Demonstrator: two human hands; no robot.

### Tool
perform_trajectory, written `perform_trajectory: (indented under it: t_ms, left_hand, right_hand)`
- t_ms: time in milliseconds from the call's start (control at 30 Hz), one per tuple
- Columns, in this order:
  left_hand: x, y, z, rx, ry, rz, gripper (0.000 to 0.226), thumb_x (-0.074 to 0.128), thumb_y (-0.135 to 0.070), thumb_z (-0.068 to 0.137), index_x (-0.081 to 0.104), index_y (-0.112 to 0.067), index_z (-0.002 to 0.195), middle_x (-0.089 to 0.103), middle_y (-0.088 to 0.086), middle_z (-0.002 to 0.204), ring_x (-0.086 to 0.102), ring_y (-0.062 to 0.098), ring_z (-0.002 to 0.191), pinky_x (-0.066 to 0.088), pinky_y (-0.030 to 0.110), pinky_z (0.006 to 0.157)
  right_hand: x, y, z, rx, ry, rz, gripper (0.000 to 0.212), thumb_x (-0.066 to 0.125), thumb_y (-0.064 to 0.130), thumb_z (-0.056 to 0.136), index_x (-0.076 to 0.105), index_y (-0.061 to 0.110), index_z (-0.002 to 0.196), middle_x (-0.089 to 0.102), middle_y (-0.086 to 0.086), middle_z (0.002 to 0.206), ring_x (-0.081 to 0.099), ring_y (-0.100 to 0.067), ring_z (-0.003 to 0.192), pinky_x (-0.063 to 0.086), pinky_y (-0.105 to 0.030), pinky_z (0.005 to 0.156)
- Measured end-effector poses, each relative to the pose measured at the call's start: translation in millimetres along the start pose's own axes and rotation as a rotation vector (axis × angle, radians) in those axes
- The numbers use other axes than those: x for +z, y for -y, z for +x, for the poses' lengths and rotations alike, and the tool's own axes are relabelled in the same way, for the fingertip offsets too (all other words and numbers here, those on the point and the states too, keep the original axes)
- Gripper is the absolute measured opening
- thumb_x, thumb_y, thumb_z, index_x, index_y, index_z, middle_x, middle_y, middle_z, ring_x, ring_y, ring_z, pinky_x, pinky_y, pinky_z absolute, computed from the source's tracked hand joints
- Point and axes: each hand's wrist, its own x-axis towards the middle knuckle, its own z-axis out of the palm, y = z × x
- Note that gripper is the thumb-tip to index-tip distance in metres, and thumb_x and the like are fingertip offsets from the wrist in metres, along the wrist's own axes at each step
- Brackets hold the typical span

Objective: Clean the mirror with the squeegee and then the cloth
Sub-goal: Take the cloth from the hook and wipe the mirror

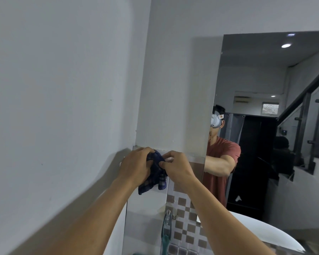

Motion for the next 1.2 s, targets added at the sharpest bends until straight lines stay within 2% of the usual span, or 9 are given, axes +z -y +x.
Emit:
perform_trajectory:
  t_ms: [333,467,533,633,767,900,1033,1100,1200]
  left_hand:
    - [-3.7,-10.5,0.3,-0.057,-0.069,-0.005,0.023,0.043,-0.027,0.100,0.057,-0.035,0.116,0.069,-0.009,0.103,0.064,0.015,0.090,0.053,0.032,0.070]
    - [-9.0,-17.6,3.4,-0.006,-0.092,-0.007,0.038,0.053,-0.029,0.097,0.052,-0.032,0.135,0.053,-0.008,0.128,0.044,0.016,0.121,0.044,0.035,0.097]
    - [-13.0,-26.5,5.5,0.026,-0.022,-0.036,0.029,0.055,-0.028,0.095,0.062,-0.033,0.123,0.048,-0.013,0.125,0.038,0.011,0.117,0.039,0.032,0.100]
    - [-14.8,-40.3,8.1,0.061,0.076,-0.116,0.012,0.057,-0.032,0.095,0.065,-0.034,0.104,0.061,-0.014,0.115,0.052,0.013,0.110,0.047,0.036,0.094]
    - [-14.4,-75.2,10.7,0.106,0.192,-0.230,0.005,0.059,-0.025,0.097,0.064,-0.028,0.098,0.071,-0.006,0.099,0.066,0.011,0.089,0.051,0.025,0.072]
    - [-15.9,-121.6,20.7,0.191,0.216,-0.271,0.007,0.063,-0.029,0.095,0.069,-0.027,0.098,0.071,-0.007,0.095,0.067,0.012,0.087,0.055,0.031,0.077]
    - [-17.0,-173.4,32.1,0.283,0.253,-0.303,0.014,0.065,-0.027,0.095,0.075,-0.021,0.102,0.069,-0.013,0.098,0.066,0.014,0.095,0.052,0.029,0.084]
    - [-14.4,-194.3,38.2,0.289,0.279,-0.305,0.014,0.069,-0.029,0.092,0.076,-0.021,0.101,0.072,-0.005,0.101,0.067,0.016,0.096,0.053,0.034,0.090]
    - [-10.7,-216.0,45.1,0.271,0.344,-0.351,0.016,0.073,-0.039,0.085,0.078,-0.026,0.093,0.075,-0.001,0.099,0.069,0.018,0.095,0.053,0.043,0.095]
  right_hand:
    - [-14.6,20.1,-9.7,-0.062,-0.073,0.166,0.019,0.072,0.005,0.088,0.067,0.019,0.100,0.072,-0.005,0.092,0.070,-0.018,0.082,0.062,-0.033,0.072]
    - [-34.7,24.8,-22.0,-0.129,-0.056,0.222,0.021,0.069,-0.002,0.087,0.070,0.018,0.093,0.075,-0.008,0.092,0.073,-0.025,0.086,0.063,-0.035,0.075]
    - [-50.1,22.1,-26.7,-0.138,-0.058,0.233,0.023,0.069,-0.003,0.087,0.071,0.019,0.094,0.076,-0.009,0.094,0.073,-0.028,0.090,0.063,-0.041,0.080]
    - [-75.6,18.5,-37.3,-0.152,-0.084,0.223,0.025,0.067,-0.003,0.089,0.071,0.020,0.097,0.076,-0.009,0.095,0.073,-0.027,0.094,0.061,-0.048,0.086]
    - [-110.1,19.4,-61.0,-0.198,-0.139,0.117,0.025,0.063,-0.003,0.094,0.068,0.021,0.100,0.070,-0.003,0.102,0.068,-0.018,0.095,0.061,-0.038,0.085]
    - [-136.5,7.8,-77.3,-0.259,-0.310,-0.056,0.037,0.061,0.001,0.094,0.063,0.035,0.107,0.057,0.006,0.123,0.059,-0.018,0.116,0.058,-0.043,0.094]
    - [-145.2,-1.1,-100.7,-0.379,-0.589,-0.170,0.041,0.059,-0.001,0.094,0.054,0.026,0.125,0.056,0.007,0.126,0.054,-0.012,0.116,0.050,-0.023,0.091]
    - [-145.1,-8.9,-108.3,-0.441,-0.720,-0.229,0.035,0.056,0.003,0.097,0.051,0.022,0.125,0.052,0.006,0.128,0.054,-0.016,0.118,0.053,-0.030,0.091]
    - [-144.6,-22.2,-111.1,-0.388,-0.786,-0.342,0.024,0.042,0.022,0.104,0.053,0.022,0.125,0.039,-0.004,0.156,0.032,-0.026,0.147,0.040,-0.048,0.113]
